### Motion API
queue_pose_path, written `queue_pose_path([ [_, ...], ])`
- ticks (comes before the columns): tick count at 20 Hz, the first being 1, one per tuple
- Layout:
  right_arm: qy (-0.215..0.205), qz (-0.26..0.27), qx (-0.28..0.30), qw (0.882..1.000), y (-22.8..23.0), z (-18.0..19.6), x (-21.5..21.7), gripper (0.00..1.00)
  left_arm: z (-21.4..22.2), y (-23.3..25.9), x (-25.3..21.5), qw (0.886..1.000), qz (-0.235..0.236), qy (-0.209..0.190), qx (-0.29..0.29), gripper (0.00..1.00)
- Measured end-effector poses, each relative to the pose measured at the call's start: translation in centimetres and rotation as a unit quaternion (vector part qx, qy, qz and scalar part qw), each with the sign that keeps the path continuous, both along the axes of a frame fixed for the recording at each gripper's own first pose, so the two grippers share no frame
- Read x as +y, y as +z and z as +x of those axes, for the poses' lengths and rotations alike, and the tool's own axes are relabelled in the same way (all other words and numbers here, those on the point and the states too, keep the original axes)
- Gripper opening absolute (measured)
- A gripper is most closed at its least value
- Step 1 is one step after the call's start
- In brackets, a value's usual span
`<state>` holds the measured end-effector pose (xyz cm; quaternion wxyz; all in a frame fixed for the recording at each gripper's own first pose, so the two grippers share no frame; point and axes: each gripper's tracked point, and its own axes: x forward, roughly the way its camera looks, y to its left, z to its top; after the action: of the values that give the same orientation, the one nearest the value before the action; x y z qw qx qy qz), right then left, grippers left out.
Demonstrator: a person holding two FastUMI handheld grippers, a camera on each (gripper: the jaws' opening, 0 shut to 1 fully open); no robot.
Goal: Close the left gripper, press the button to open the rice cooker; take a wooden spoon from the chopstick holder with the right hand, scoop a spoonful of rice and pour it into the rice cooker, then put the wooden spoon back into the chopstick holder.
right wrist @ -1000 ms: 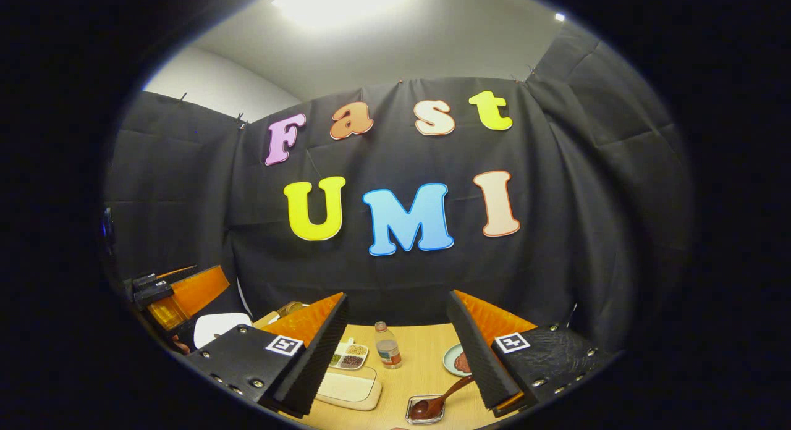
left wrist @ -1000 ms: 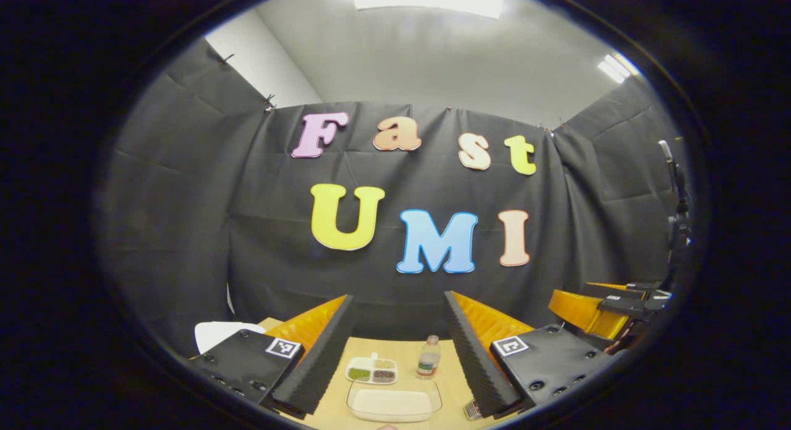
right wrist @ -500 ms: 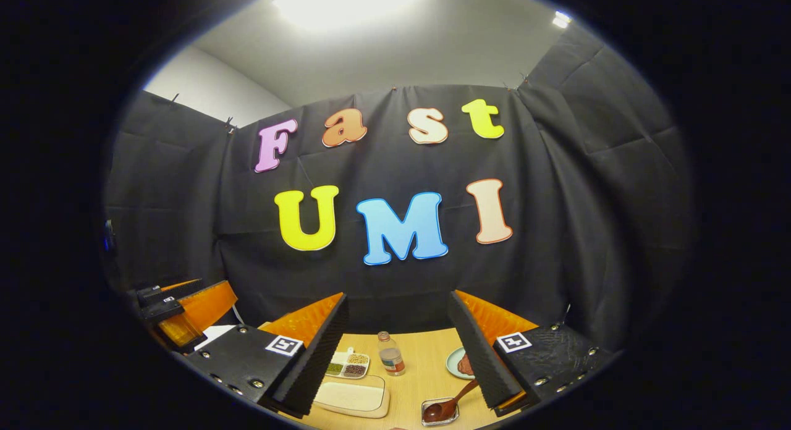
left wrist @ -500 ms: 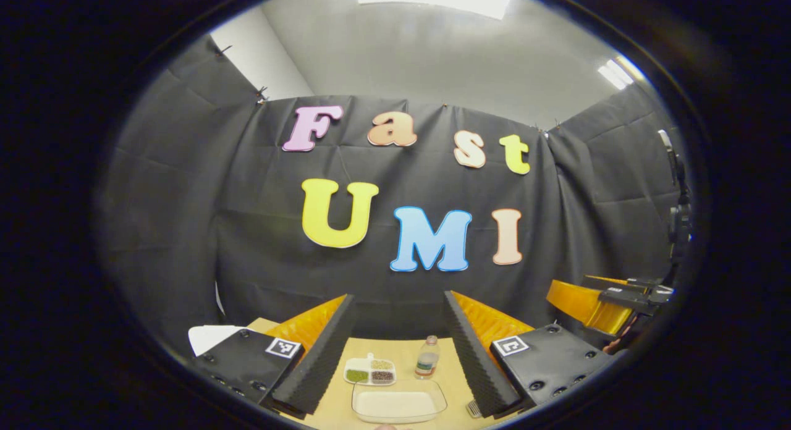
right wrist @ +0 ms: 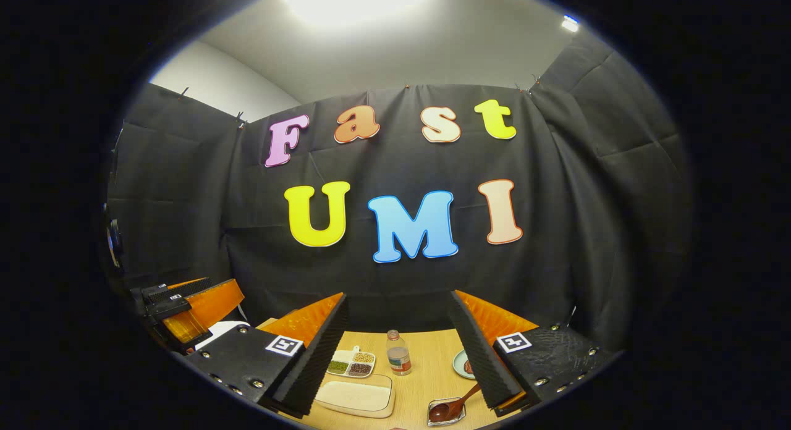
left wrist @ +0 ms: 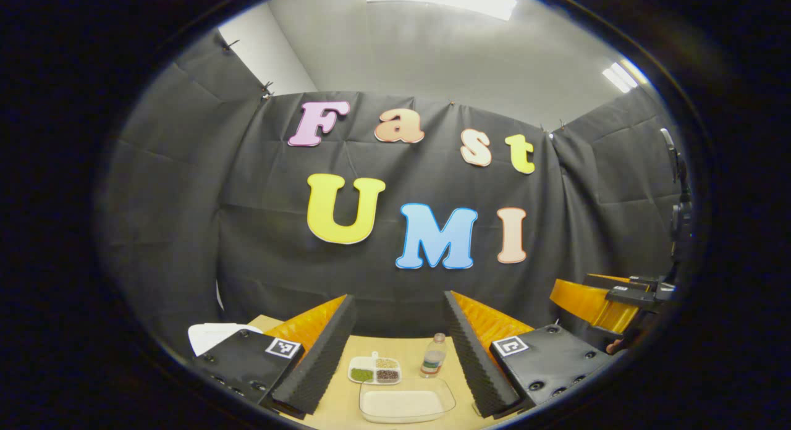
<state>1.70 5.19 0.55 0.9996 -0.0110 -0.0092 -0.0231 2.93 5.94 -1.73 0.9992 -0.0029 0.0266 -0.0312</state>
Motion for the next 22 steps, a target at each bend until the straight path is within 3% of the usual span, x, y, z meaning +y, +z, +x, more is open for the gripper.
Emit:
queue_pose_path([
  [2,0.002,-0.001,0.009,1.0,-0.8,0.2,0.2,0.98,-0.1,-1.4,1.4,1.0,-0.002,0.008,0.02,0.92],
  [4,0.002,0.0,0.017,1.0,-1.3,0.2,0.4,0.98,-0.2,-4.0,3.4,0.998,-0.008,0.022,0.056,0.7],
  [6,0.002,0.0,0.021,1.0,-1.9,0.3,0.6,0.94,-0.2,-5.8,5.7,0.995,-0.014,0.032,0.089,0.35],
  [7,0.002,-0.001,0.025,1.0,-2.2,0.4,0.8,0.98,-0.6,-6.6,7.4,0.994,-0.015,0.047,0.101,0.17],
  [8,0.003,-0.003,0.029,1.0,-2.6,0.4,0.9,0.98,-0.6,-7.6,8.5,0.992,-0.02,0.05,0.114,0.09],
  [11,0.003,-0.005,0.039,0.999,-3.6,0.6,1.1,0.94,-1.1,-10.5,12.9,0.985,-0.017,0.071,0.158,0.08],
  [12,0.003,-0.005,0.044,0.999,-3.9,0.7,1.2,0.98,-1.3,-11.8,14.4,0.981,-0.017,0.078,0.175,0.08],
  [16,0.004,-0.011,0.062,0.998,-5.4,0.8,1.6,0.98,-1.8,-15.8,21.0,0.965,-0.037,0.113,0.234,0.08],
  [22,-0.007,-0.015,0.075,0.997,-6.4,1.2,1.3,0.98,-0.9,-20.5,26.6,0.947,-0.031,0.138,0.288,0.08],
])
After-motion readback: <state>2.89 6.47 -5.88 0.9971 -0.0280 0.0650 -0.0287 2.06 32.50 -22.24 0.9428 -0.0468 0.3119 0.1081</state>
